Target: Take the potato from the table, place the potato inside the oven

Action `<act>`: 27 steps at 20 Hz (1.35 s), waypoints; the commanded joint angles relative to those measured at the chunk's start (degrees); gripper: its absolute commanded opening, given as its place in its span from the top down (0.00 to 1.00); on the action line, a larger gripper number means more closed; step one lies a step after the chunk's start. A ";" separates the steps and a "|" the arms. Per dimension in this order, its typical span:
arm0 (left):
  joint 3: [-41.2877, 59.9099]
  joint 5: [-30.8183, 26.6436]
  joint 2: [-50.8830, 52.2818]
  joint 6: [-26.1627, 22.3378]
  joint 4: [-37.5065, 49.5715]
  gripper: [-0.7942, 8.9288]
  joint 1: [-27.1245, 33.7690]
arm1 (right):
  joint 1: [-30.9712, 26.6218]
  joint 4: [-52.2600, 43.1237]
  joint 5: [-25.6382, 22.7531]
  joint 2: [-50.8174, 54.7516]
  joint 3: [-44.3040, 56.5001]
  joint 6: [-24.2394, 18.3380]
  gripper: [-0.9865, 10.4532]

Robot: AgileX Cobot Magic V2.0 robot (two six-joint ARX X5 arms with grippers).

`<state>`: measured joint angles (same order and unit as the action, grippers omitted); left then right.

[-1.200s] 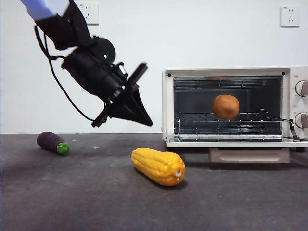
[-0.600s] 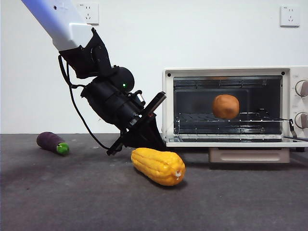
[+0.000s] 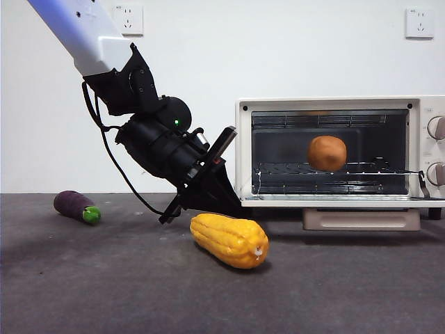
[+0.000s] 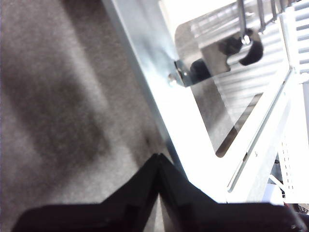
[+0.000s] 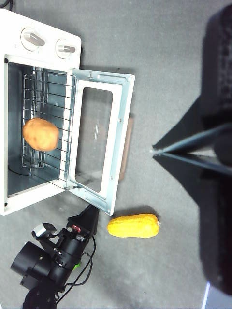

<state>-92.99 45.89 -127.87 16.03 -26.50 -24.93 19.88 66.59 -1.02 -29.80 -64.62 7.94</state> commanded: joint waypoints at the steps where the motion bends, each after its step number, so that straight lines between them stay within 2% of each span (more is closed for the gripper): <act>1: -0.02 3.89 -0.74 0.39 2.91 0.93 -0.42 | 0.04 0.39 0.13 0.04 -0.15 0.44 0.91; 8: -0.11 9.33 -0.74 6.82 10.67 0.93 0.09 | 0.04 0.98 0.11 0.04 -0.15 0.44 0.91; 11: -0.11 9.66 -0.74 9.11 12.63 0.93 0.48 | 0.04 0.96 0.11 0.04 -0.15 0.44 0.91; 18: -1.75 10.73 -0.74 10.60 13.27 0.93 1.53 | 0.04 0.72 -0.07 0.04 -0.15 -0.04 0.91; 22: -4.55 11.56 -0.72 14.27 16.15 0.93 2.29 | 0.04 0.33 -0.11 0.04 -0.15 -0.02 0.91; 27: -7.96 11.52 -0.72 14.56 15.87 0.93 2.40 | 0.04 -0.98 -0.09 0.04 -0.15 0.00 0.91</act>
<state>-100.73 57.14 -128.25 30.28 -10.83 -22.59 19.88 66.24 -1.06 -29.80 -64.62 7.92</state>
